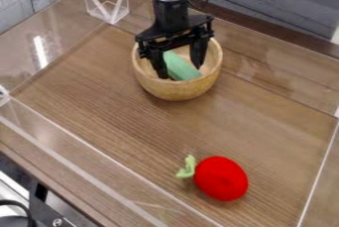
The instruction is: Remove the green block from the brown bowl and put it on the table
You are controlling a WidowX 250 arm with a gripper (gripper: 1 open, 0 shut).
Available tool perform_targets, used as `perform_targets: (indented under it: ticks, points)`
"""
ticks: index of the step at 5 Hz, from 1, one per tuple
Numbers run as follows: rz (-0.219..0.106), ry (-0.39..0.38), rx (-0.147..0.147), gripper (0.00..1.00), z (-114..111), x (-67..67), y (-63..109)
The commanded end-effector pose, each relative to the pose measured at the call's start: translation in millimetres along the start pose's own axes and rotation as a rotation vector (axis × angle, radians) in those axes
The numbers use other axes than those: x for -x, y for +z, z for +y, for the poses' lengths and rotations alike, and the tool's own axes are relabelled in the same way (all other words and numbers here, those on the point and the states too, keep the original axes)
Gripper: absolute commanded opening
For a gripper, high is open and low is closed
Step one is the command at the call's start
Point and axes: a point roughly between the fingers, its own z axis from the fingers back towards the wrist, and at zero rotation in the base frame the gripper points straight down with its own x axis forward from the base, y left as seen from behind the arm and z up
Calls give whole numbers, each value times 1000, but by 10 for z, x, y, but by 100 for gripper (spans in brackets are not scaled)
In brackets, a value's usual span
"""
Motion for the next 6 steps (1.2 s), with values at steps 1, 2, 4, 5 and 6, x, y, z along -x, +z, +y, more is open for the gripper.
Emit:
perform_targets:
  ticks: [1, 2, 4, 5, 6]
  points:
    - [-46, 19, 31, 100, -54, -66, 102]
    - [-65, 19, 35, 100, -77, -64, 113]
    - [-94, 24, 40, 100, -115, -55, 132]
    - [-106, 26, 39, 100, -131, -49, 140]
    - [-116, 22, 38, 100, -145, -37, 148]
